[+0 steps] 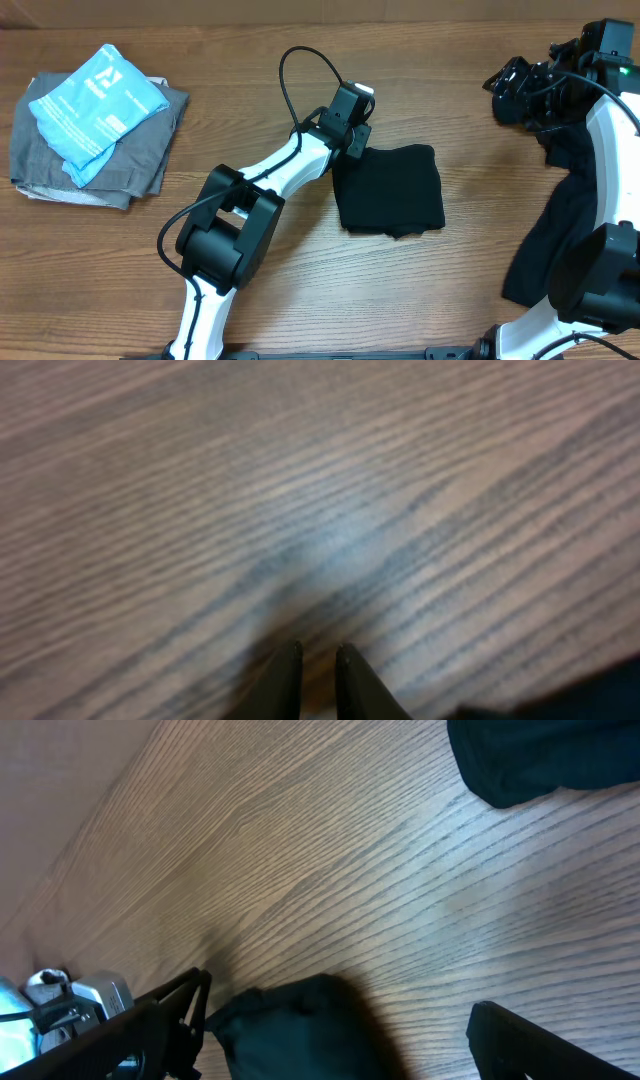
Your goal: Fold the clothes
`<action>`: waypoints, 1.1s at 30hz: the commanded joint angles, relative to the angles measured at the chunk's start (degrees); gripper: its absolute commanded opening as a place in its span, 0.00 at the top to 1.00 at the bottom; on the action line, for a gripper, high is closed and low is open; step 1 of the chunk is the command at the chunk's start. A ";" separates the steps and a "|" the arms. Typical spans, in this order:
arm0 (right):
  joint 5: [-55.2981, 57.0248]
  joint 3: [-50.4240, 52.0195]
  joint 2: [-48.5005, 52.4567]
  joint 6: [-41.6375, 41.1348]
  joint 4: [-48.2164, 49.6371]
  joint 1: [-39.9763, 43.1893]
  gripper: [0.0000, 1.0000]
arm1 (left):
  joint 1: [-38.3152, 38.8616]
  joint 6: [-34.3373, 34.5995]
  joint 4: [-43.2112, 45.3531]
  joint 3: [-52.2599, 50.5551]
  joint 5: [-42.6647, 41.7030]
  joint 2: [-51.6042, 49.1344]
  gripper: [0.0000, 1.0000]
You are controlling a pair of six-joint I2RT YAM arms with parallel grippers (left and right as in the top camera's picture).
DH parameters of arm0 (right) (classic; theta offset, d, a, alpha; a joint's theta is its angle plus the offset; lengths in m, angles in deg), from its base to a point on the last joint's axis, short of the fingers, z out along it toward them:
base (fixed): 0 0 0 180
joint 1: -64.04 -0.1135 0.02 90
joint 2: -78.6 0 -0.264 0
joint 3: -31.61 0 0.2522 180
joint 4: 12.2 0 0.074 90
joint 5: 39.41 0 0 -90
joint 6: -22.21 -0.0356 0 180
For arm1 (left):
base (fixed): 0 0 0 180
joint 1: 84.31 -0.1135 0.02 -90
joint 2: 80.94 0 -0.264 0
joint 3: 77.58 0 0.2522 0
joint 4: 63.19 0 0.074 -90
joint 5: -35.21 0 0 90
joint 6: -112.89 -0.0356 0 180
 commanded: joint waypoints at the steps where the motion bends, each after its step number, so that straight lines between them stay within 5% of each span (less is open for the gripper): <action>1: 0.00 0.13 0.09 0.37 0.13 -0.04 0.00 | 0.00 -0.37 -2.14 0.04 -3.96 0.52 0.85; 13: 0.00 0.13 0.09 0.37 0.13 -0.04 0.00 | 0.04 0.46 -22.38 0.04 -22.91 0.52 0.85; 20: 0.00 0.13 0.09 0.37 0.13 -0.04 0.00 | -0.46 2.03 -33.62 0.31 -22.86 1.11 0.82; 28: 0.00 0.13 0.09 0.37 0.11 -0.04 0.00 | -2.01 7.37 -36.87 6.80 -18.64 7.32 0.29; 33: 0.00 0.13 0.09 0.37 0.13 -0.04 0.00 | -1.05 6.21 -37.07 9.03 -18.53 11.47 0.14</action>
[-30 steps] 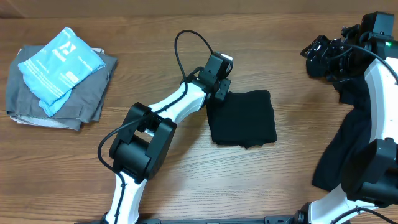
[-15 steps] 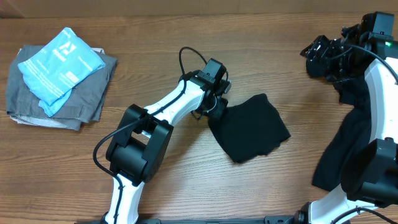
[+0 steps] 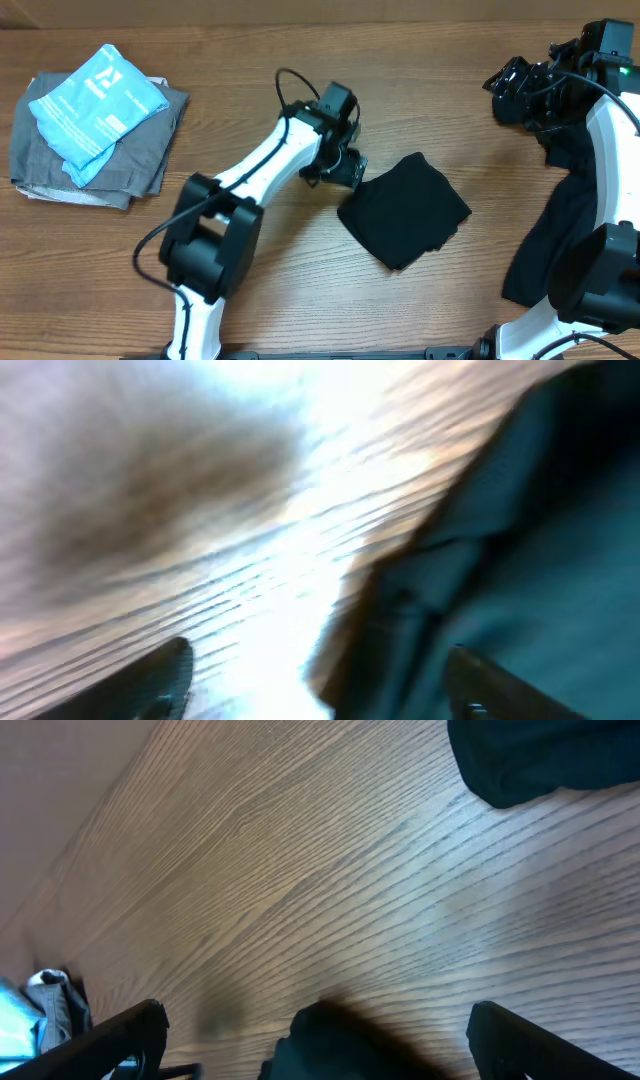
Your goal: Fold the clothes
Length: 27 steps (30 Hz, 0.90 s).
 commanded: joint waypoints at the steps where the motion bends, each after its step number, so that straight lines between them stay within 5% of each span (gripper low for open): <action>1: 0.00 0.13 0.09 0.39 0.13 -0.04 0.00 | 1.11 -0.39 0.02 2.64 0.55 5.62 0.12; 6: 0.00 0.13 0.09 0.37 0.13 -0.04 0.00 | 3.04 -2.27 -0.33 1.84 0.55 4.72 0.05; 22: 0.00 0.13 0.09 0.37 0.13 -0.04 0.00 | 7.19 -5.86 -1.84 1.14 0.98 -8.09 0.08; 27: 0.00 0.13 0.09 0.37 0.13 -0.04 0.00 | 7.19 -5.88 -2.56 1.14 0.96 -9.70 0.36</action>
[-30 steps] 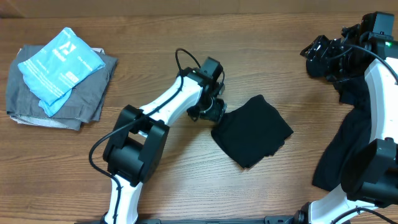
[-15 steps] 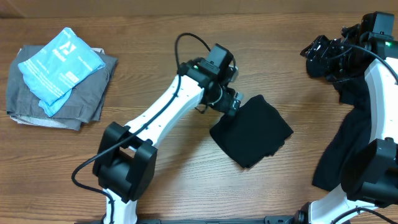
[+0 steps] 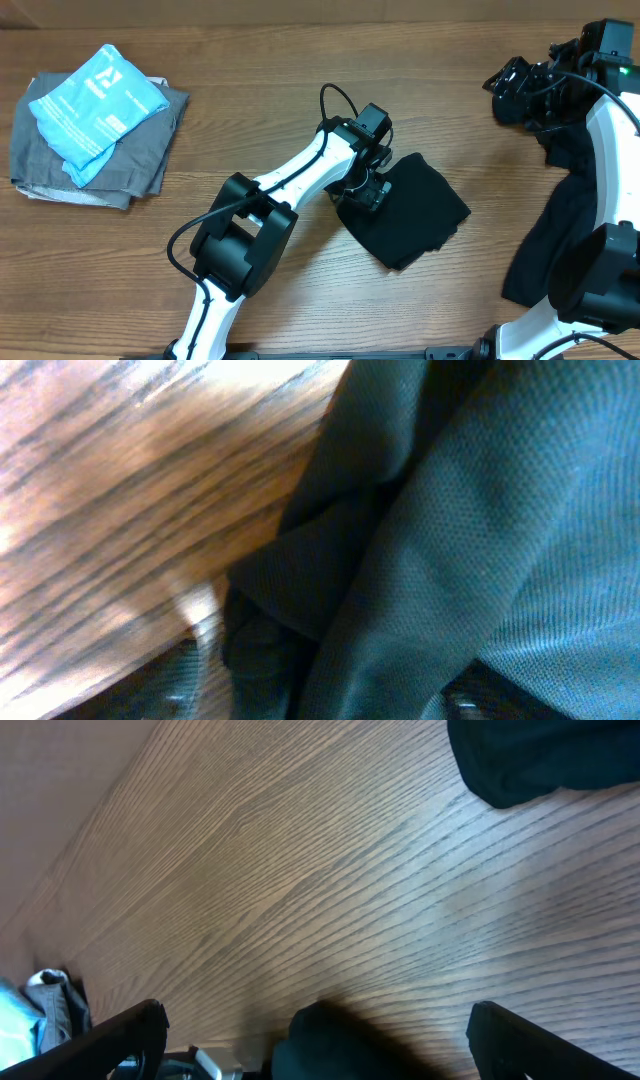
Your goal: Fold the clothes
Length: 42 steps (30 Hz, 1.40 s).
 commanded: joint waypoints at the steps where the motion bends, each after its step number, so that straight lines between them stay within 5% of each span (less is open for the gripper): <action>1: 0.00 0.13 0.09 0.37 0.11 -0.04 0.00 | -0.09 -0.96 -0.66 -0.63 0.81 -2.43 0.47; 3: 0.00 0.13 0.09 0.37 0.13 -0.04 0.00 | -0.07 -0.94 -0.68 -0.61 0.79 -2.43 0.89; 4: 0.00 0.13 0.09 0.37 0.13 -0.04 0.00 | -0.09 -0.94 -0.72 -0.61 0.72 -2.43 0.96; 16: 0.00 0.13 0.09 0.37 0.13 -0.04 0.00 | -1.99 -0.72 -3.87 5.33 0.90 3.78 0.96; 28: 0.00 0.13 0.09 0.37 0.13 -0.04 0.00 | -7.15 0.35 -9.46 7.87 16.41 17.73 0.96; 42: 0.00 0.13 0.09 0.37 0.11 -0.04 0.00 | -14.03 0.79 -10.67 6.19 18.64 10.03 0.96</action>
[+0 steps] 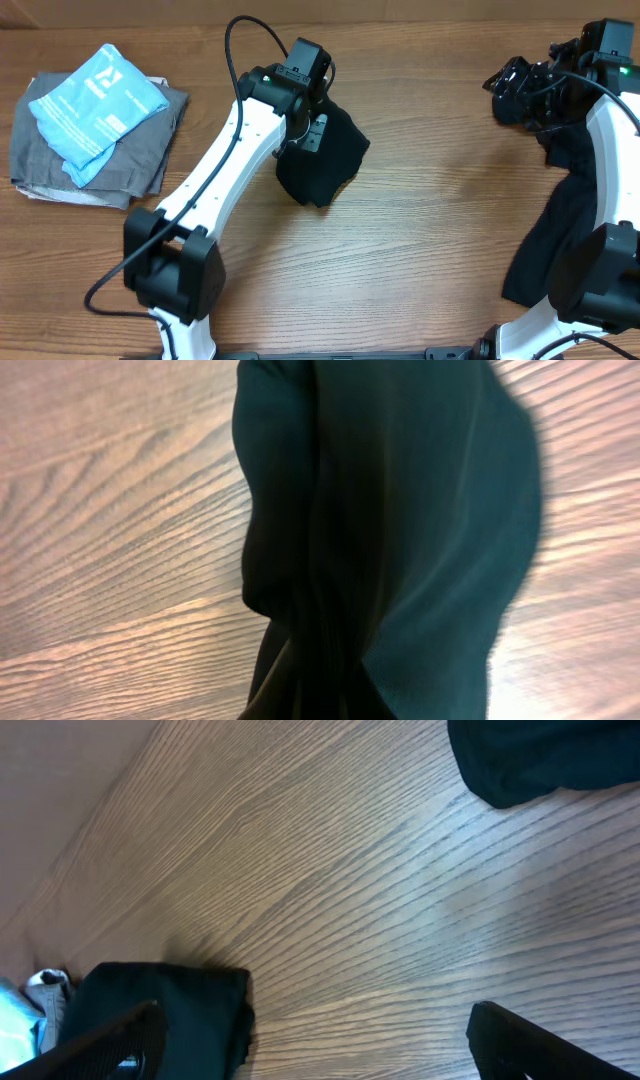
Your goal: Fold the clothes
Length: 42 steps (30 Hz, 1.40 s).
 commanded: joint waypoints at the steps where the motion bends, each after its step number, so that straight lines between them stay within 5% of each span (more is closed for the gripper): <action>1: 0.02 0.13 0.09 0.39 0.15 -0.04 0.00 | -1.75 0.63 -0.20 -0.46 1.01 -5.38 0.96; 7: 0.02 0.13 0.09 0.39 0.13 -0.04 0.00 | -4.68 1.66 -1.07 -0.46 1.70 -11.89 0.92; 8: 0.02 0.13 0.09 0.39 0.13 -0.04 0.00 | -5.33 2.86 -1.20 -0.46 1.99 -12.55 0.82; 10: 0.02 0.13 0.09 0.39 0.15 -0.04 0.00 | -6.73 4.13 -1.18 -0.46 2.05 -13.16 0.44; 12: 0.02 0.13 0.09 0.39 0.15 -0.04 0.00 | -7.87 4.13 -1.33 -0.20 1.81 -12.94 0.20; 18: 0.02 0.13 0.09 0.39 0.15 -0.04 0.00 | -8.85 4.11 -3.39 1.99 1.36 -8.02 0.00; 32: 0.02 0.13 0.09 0.39 0.15 -0.04 0.00 | 2.05 2.95 -0.98 0.68 -2.01 -0.79 0.02; 34: 0.02 0.13 0.09 0.39 0.15 -0.04 0.00 | 3.19 3.02 -0.11 0.59 -2.03 -1.49 0.08; 37: 0.02 0.13 0.09 0.39 0.15 -0.04 0.00 | 4.11 3.69 -0.61 0.57 -2.40 -3.04 0.32; 42: 0.02 0.13 0.09 0.39 0.13 -0.04 0.00 | 4.46 0.13 -2.75 -0.13 -6.71 -5.03 0.37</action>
